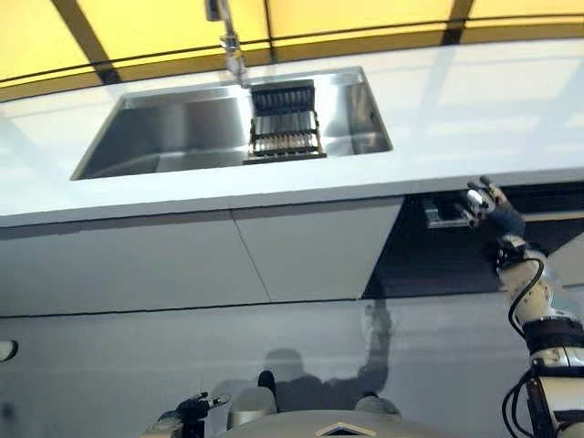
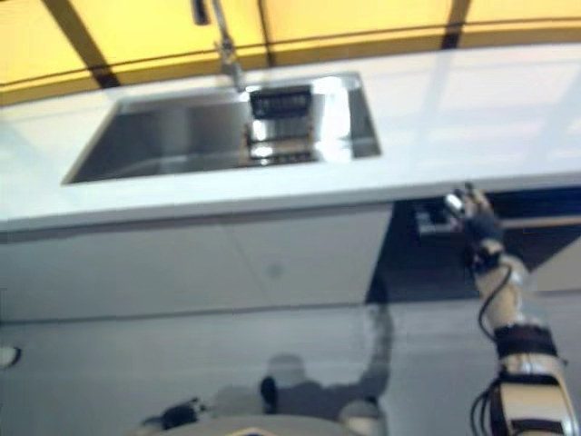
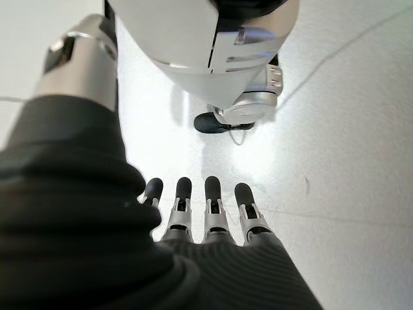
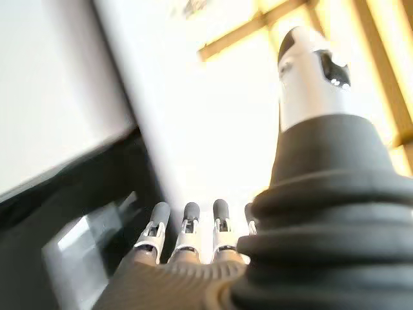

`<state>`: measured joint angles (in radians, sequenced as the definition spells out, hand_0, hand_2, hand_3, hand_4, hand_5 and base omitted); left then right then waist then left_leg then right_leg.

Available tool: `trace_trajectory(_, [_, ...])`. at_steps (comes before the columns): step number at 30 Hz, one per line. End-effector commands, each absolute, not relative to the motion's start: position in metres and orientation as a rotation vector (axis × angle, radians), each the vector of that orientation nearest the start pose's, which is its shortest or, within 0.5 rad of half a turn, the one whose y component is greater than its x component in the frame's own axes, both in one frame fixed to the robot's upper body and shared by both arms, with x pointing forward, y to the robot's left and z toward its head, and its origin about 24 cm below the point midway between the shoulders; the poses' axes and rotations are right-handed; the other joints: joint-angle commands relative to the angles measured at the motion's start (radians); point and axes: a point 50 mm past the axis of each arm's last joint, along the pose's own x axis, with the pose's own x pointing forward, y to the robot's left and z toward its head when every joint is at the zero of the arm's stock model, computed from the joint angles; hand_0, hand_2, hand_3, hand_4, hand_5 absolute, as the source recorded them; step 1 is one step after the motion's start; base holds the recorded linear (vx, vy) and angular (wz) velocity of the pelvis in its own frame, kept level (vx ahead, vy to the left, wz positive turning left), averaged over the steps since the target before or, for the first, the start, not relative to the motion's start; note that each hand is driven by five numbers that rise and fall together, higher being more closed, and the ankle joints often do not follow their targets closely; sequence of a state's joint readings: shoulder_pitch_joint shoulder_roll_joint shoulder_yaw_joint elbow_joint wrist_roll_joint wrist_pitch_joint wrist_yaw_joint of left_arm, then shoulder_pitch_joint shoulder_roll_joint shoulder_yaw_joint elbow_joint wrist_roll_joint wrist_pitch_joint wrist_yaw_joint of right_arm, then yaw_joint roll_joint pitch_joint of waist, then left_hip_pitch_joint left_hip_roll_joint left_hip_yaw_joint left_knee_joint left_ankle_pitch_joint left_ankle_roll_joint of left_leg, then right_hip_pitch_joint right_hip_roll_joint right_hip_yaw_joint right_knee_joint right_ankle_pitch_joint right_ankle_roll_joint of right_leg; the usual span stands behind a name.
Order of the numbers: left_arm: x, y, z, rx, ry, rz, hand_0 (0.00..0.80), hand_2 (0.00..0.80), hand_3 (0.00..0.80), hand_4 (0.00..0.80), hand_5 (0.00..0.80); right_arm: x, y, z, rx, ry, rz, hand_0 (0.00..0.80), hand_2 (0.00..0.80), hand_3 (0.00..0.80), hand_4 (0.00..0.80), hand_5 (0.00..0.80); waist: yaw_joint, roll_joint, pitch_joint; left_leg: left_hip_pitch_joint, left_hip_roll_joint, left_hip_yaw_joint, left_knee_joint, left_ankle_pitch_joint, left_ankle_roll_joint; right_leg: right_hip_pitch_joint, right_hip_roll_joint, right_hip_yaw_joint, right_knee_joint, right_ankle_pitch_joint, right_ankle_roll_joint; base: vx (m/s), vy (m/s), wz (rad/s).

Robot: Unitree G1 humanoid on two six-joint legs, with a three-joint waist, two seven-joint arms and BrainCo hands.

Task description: Take plates into dishwasher

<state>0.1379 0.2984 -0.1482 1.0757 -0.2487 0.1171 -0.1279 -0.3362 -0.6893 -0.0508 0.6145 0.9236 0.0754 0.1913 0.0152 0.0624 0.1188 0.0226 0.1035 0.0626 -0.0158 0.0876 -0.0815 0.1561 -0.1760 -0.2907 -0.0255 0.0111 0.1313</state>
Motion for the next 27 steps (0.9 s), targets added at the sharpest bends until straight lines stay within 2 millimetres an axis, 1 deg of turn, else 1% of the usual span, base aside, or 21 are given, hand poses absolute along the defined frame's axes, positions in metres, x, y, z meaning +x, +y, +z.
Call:
trace_trajectory(1, [0.086,0.262,-0.151,0.152,1.266,0.052,0.000,0.000,0.000,0.000,0.000,0.325,-0.305,0.102,0.270,0.031,-0.029,0.000,0.000,0.000,0.000,0.000,0.044,-0.027,0.019,0.000,-0.020,0.021,0.079,-0.103,0.005,-0.069,0.026,0.015,0.171,-0.124,-0.064,0.000,-0.011,0.12])
trace_trajectory(2, [0.085,0.262,-0.151,0.151,1.267,0.054,0.000,0.000,0.000,0.000,0.000,0.324,-0.304,0.099,0.266,0.042,-0.028,0.000,0.000,0.000,0.000,0.000,0.043,-0.028,0.018,0.001,-0.020,0.020,0.074,-0.100,0.005,-0.068,0.027,0.016,0.167,-0.122,-0.063,-0.009,-0.014,0.06])
trace_trajectory(4, [0.085,0.262,-0.150,0.146,1.261,0.066,0.000,0.000,0.000,0.000,0.000,0.313,-0.299,0.073,0.205,0.144,-0.027,0.000,0.000,0.000,0.000,0.000,0.038,-0.033,0.012,0.004,-0.014,0.019,0.041,-0.082,0.001,-0.065,0.032,0.026,0.136,-0.104,-0.055,-0.016,-0.005,0.01])
trace_trajectory(5, [0.085,0.261,-0.151,0.136,1.252,0.076,0.000,0.000,0.000,0.000,0.000,0.305,-0.297,0.056,0.161,0.218,-0.020,0.000,0.000,0.000,0.000,0.000,0.033,-0.038,0.008,0.006,-0.011,0.019,0.021,-0.070,-0.003,-0.063,0.036,0.031,0.114,-0.091,-0.049,-0.029,0.006,0.04])
trace_trajectory(7, [0.087,0.260,-0.150,0.117,1.238,0.084,0.000,0.000,0.000,0.000,0.000,0.288,-0.296,0.030,0.080,0.310,-0.034,0.000,0.000,0.000,0.000,0.000,0.026,-0.045,-0.001,0.008,-0.006,0.024,-0.011,-0.051,-0.008,-0.059,0.042,0.031,0.081,-0.073,-0.043,-0.022,0.023,0.08])
trace_trajectory(8, [0.089,0.259,-0.150,0.111,1.234,0.085,0.000,0.000,0.000,0.000,0.000,0.281,-0.296,0.020,0.048,0.345,-0.043,0.000,0.000,0.000,0.000,0.000,0.023,-0.048,-0.006,0.008,-0.004,0.028,-0.021,-0.046,-0.010,-0.059,0.044,0.030,0.070,-0.067,-0.040,-0.014,0.023,0.05])
trace_trajectory(9, [0.089,0.259,-0.150,0.107,1.233,0.086,0.000,0.000,0.000,0.000,0.000,0.277,-0.296,0.016,0.036,0.359,-0.046,0.000,0.000,0.000,0.000,0.000,0.021,-0.049,-0.007,0.008,-0.004,0.031,-0.025,-0.044,-0.010,-0.058,0.045,0.030,0.064,-0.064,-0.039,-0.008,0.058,0.03])
trace_trajectory(10, [0.090,0.257,-0.151,0.088,1.227,0.089,0.000,0.000,0.000,0.000,0.000,0.263,-0.294,-0.001,0.017,0.420,-0.041,0.000,0.000,0.000,0.000,0.000,0.011,-0.054,-0.013,0.010,-0.002,0.043,-0.040,-0.037,-0.011,-0.056,0.049,0.030,0.046,-0.054,-0.036,-0.004,0.079,0.02])
trace_trajectory(11, [0.091,0.256,-0.151,0.079,1.225,0.092,0.000,0.000,0.000,0.000,0.000,0.255,-0.292,-0.012,0.008,0.464,-0.033,0.000,0.000,0.000,0.000,0.000,0.005,-0.057,-0.016,0.010,-0.002,0.048,-0.045,-0.035,-0.012,-0.056,0.051,0.029,0.036,-0.048,-0.034,-0.003,0.099,0.02])
trace_trajectory(12, [0.092,0.256,-0.151,0.070,1.223,0.097,0.000,0.000,0.000,0.000,0.000,0.248,-0.290,-0.021,-0.006,0.503,-0.025,0.000,0.000,0.000,0.000,0.000,0.000,-0.059,-0.018,0.010,-0.003,0.053,-0.048,-0.035,-0.012,-0.055,0.052,0.028,0.027,-0.043,-0.032,-0.001,0.066,0.00])
trace_trajectory(13, [0.092,0.255,-0.151,0.065,1.222,0.100,0.000,0.000,0.000,0.000,0.000,0.245,-0.289,-0.026,-0.012,0.524,-0.023,0.000,0.000,0.000,0.000,0.000,-0.002,-0.060,-0.019,0.010,-0.003,0.056,-0.048,-0.036,-0.011,-0.055,0.053,0.027,0.023,-0.041,-0.032,0.007,0.082,-0.02])
trace_trajectory(14, [0.093,0.254,-0.152,0.048,1.221,0.108,0.000,0.000,0.000,0.000,0.000,0.231,-0.286,-0.043,-0.025,0.608,-0.010,0.000,0.000,0.000,0.000,0.000,-0.009,-0.066,-0.023,0.014,-0.005,0.064,-0.051,-0.039,-0.008,-0.055,0.054,0.028,0.011,-0.033,-0.030,0.012,0.083,-0.02])
trace_trajectory(16, [0.095,0.252,-0.152,0.031,1.224,0.107,0.000,0.000,0.000,0.000,0.000,0.208,-0.282,-0.068,-0.042,0.713,0.000,0.000,0.000,0.000,0.000,0.000,-0.015,-0.072,-0.027,0.017,-0.008,0.070,-0.051,-0.043,-0.004,-0.056,0.055,0.030,0.002,-0.027,-0.027,0.019,0.086,-0.01])
trace_trajectory(18, [0.097,0.250,-0.152,0.022,1.227,0.106,0.000,0.000,0.000,0.000,0.000,0.190,-0.275,-0.087,-0.027,0.807,0.007,0.000,0.000,0.000,0.000,0.000,-0.018,-0.076,-0.030,0.020,-0.012,0.073,-0.052,-0.047,-0.001,-0.057,0.055,0.031,-0.004,-0.022,-0.025,0.025,0.058,0.01])
trace_trajectory(19, [0.096,0.249,-0.153,0.024,1.234,0.101,0.000,0.000,0.000,0.000,0.000,0.176,-0.270,-0.100,-0.042,0.869,0.014,0.000,0.000,0.000,0.000,0.000,-0.019,-0.078,-0.031,0.023,-0.014,0.073,-0.053,-0.051,0.002,-0.056,0.055,0.031,-0.004,-0.023,-0.024,0.035,0.043,0.01])
trace_trajectory(21, [0.094,0.247,-0.155,0.035,1.257,0.080,0.000,0.000,0.000,0.000,0.000,0.159,-0.261,-0.116,-0.036,0.942,0.004,0.000,0.000,0.000,0.000,0.000,-0.021,-0.079,-0.032,0.024,-0.018,0.073,-0.052,-0.053,0.008,-0.058,0.055,0.036,0.001,-0.025,-0.024,0.041,0.028,-0.01])
trace_trajectory(22, [0.094,0.246,-0.155,0.040,1.261,0.072,0.000,0.000,0.000,0.000,0.000,0.153,-0.258,-0.121,-0.026,0.964,-0.008,0.000,0.000,0.000,0.000,0.000,-0.021,-0.079,-0.032,0.025,-0.019,0.072,-0.052,-0.054,0.010,-0.059,0.055,0.038,0.004,-0.025,-0.024,0.037,0.025,-0.01])
trace_trajectory(24, [0.094,0.240,-0.157,0.050,1.264,0.028,0.000,0.000,0.000,0.000,0.000,0.135,-0.251,-0.135,-0.028,1.035,-0.021,0.000,0.000,0.000,0.000,0.000,-0.025,-0.077,-0.029,0.031,-0.024,0.071,-0.052,-0.060,0.017,-0.060,0.053,0.042,0.008,-0.026,-0.022,0.038,0.060,-0.01])
trace_trajectory(26, [0.098,0.233,-0.158,0.038,1.261,0.000,0.000,0.000,0.000,0.000,0.000,0.126,-0.241,-0.142,-0.041,1.063,0.013,0.000,0.000,0.000,0.000,0.000,-0.032,-0.071,-0.028,0.037,-0.028,0.069,-0.056,-0.064,0.022,-0.059,0.052,0.050,0.004,-0.023,-0.021,0.030,0.083,-0.02])
trace_trajectory(27, [0.098,0.232,-0.158,0.034,1.261,0.001,0.000,0.000,0.000,0.000,0.000,0.125,-0.240,-0.143,-0.042,1.066,0.016,0.000,0.000,0.000,0.000,0.000,-0.033,-0.070,-0.028,0.037,-0.029,0.068,-0.056,-0.065,0.022,-0.060,0.052,0.051,0.005,-0.023,-0.021,0.027,0.078,-0.02])
